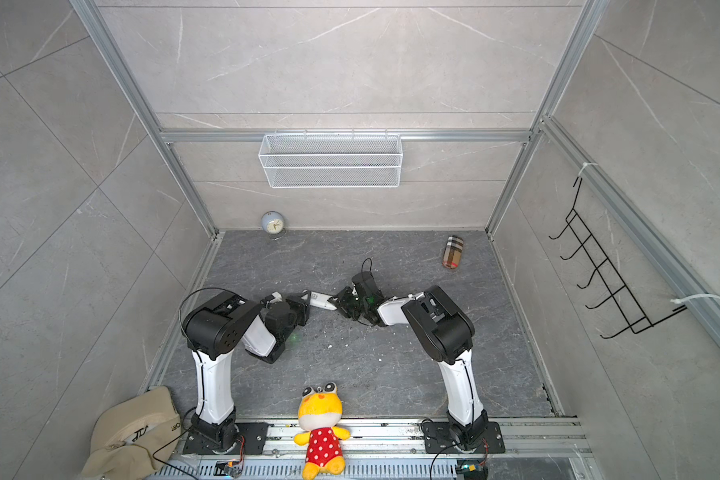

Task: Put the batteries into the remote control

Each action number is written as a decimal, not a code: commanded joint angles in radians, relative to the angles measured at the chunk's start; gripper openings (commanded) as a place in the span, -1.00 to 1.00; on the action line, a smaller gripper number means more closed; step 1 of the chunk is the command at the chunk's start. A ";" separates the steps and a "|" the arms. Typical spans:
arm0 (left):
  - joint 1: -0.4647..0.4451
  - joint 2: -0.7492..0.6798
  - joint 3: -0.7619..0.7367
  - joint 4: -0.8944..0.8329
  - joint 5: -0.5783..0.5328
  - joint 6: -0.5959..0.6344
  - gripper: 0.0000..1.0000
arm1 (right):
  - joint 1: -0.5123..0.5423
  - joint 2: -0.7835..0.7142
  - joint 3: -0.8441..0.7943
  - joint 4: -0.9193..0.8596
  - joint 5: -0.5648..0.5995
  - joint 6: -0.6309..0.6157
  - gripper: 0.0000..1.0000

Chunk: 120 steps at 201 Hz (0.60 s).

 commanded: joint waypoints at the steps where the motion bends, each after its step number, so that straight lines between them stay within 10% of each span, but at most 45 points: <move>1: 0.014 -0.011 -0.007 0.052 0.009 0.072 -1.00 | 0.000 -0.014 -0.032 -0.160 0.060 -0.128 -0.43; 120: 0.025 -0.050 -0.002 0.050 0.054 0.167 -1.00 | -0.003 -0.064 -0.029 -0.308 0.134 -0.266 -0.40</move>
